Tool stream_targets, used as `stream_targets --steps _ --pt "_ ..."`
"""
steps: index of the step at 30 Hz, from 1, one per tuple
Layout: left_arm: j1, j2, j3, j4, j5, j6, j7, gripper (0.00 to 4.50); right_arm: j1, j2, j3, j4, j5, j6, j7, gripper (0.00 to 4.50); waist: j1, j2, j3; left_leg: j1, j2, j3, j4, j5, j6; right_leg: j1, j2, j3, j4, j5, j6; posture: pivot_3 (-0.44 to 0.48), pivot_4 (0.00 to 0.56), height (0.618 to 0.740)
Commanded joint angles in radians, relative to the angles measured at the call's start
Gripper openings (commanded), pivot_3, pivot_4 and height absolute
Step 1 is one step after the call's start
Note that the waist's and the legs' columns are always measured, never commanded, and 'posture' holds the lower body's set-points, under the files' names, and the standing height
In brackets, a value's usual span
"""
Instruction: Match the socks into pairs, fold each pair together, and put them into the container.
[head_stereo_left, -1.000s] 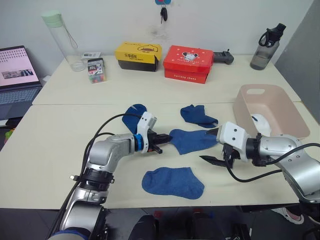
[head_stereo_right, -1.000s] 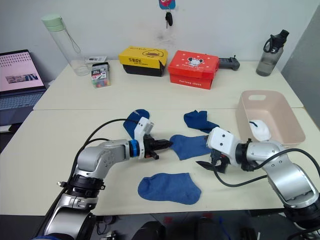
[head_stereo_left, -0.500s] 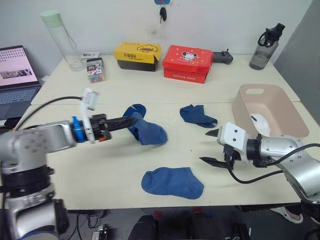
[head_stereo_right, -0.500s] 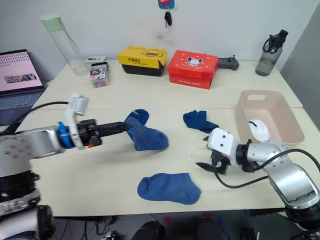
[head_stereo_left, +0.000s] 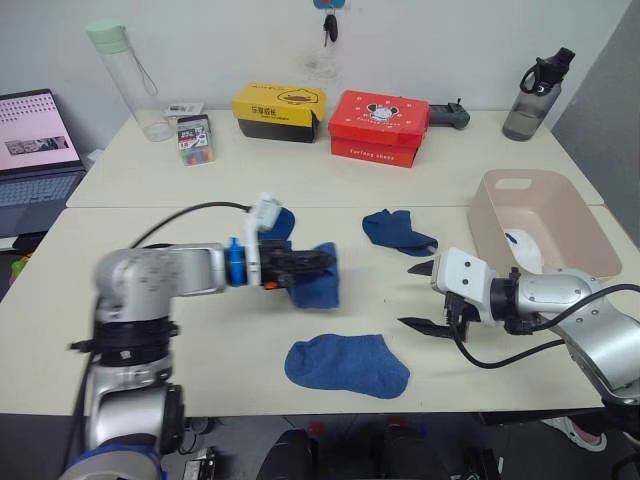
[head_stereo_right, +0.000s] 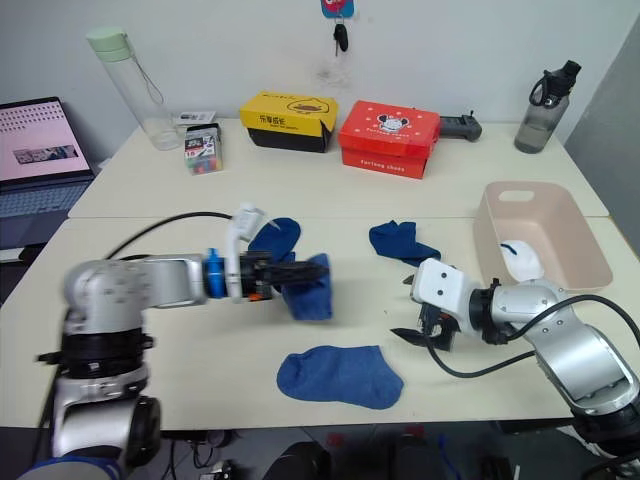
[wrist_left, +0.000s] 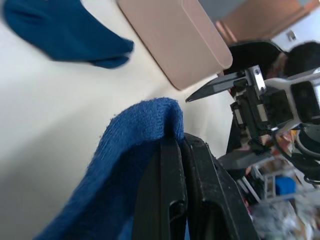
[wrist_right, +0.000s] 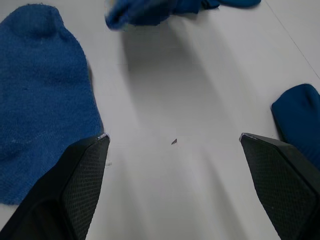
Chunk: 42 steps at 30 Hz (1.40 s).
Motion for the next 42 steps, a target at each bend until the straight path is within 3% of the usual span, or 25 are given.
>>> stream_targets --steps 1,8,11,15,18,23,28,31,34,42 --pt "-0.059 -0.059 -0.109 0.071 0.079 -0.122 -0.048 0.02 0.032 -0.045 -0.049 -0.052 -0.01 0.015 -0.016 4.5 0.0 0.0 0.0 0.0 0.0 0.0 0.0 0.0 0.0 0.0 0.0 0.0 0.0 0.0 0.0 0.0 0.15 0.74" --pt "-0.101 -0.155 -0.245 0.213 0.209 -0.265 -0.102 0.02 0.073 -0.078 -0.083 -0.069 -0.006 0.038 -0.047 4.5 -0.002 0.0 0.0 0.001 0.0 0.001 0.0 0.0 0.0 0.0 0.0 0.001 0.001 0.0 0.0 0.0 0.15 0.74" --pt "-0.116 -0.188 -0.232 0.259 0.249 -0.317 -0.089 0.62 0.08 -0.076 -0.084 -0.075 -0.004 0.043 -0.056 4.5 -0.001 0.0 0.0 0.0 0.0 0.001 0.0 0.0 0.0 0.0 0.0 0.001 0.0 0.0 0.0 0.0 0.15 0.74" --pt "-0.125 -0.174 -0.214 0.206 0.227 -0.298 -0.132 1.88 0.082 -0.075 -0.074 -0.076 -0.01 0.036 -0.066 4.5 -0.001 0.0 0.0 0.0 0.0 0.001 0.0 0.0 0.0 0.0 0.0 0.001 0.0 0.0 0.0 0.0 0.15 0.74" --pt "-0.111 -0.06 -0.246 0.106 0.242 -0.345 -0.257 2.82 0.076 -0.07 -0.069 -0.07 -0.015 0.023 -0.071 4.5 -0.005 0.0 0.0 0.0 0.0 0.001 0.0 0.0 0.0 0.0 0.0 0.001 0.0 0.0 0.0 0.0 0.15 0.74" --pt "-0.058 0.138 -0.295 0.077 0.409 -0.722 -0.475 4.36 0.068 -0.044 -0.051 -0.068 -0.016 -0.005 -0.073 4.5 -0.007 0.0 0.0 0.001 0.001 0.001 -0.001 0.0 0.0 0.0 0.0 0.001 0.0 0.0 0.0 0.0 0.15 0.74" --pt "-0.009 0.301 -0.4 0.165 0.636 -1.12 -0.666 4.36 0.062 -0.006 0.02 -0.03 -0.066 -0.076 -0.08 4.5 -0.002 0.0 0.0 0.001 0.0 0.0 -0.001 0.0 0.0 0.0 0.0 0.0 -0.001 0.0 0.0 0.0 0.15 0.74" --pt "0.025 0.33 -0.431 0.223 0.745 -1.329 -0.677 4.36 0.053 0.017 0.048 0.001 -0.084 -0.102 -0.081 4.5 0.0 0.0 0.0 0.0 0.0 0.0 -0.001 0.0 0.0 0.0 0.0 0.0 -0.002 0.0 0.0 0.0 0.15 0.74" --pt "0.033 0.316 -0.451 0.333 0.838 -1.526 -0.651 4.36 0.03 0.047 0.094 0.067 -0.118 -0.145 -0.073 4.5 0.0 0.0 0.0 0.0 0.0 0.0 -0.001 0.0 0.0 0.0 0.0 0.0 -0.002 0.0 0.0 0.0 0.15 0.74" --pt "-0.04 0.205 -0.469 0.555 0.963 -1.715 -0.556 4.36 -0.026 0.1 0.197 0.265 -0.215 -0.274 -0.03 4.5 0.002 0.0 0.0 0.0 -0.001 0.0 0.0 0.0 0.001 0.0 0.0 -0.001 0.0 0.0 0.0 0.0 0.15 0.74"
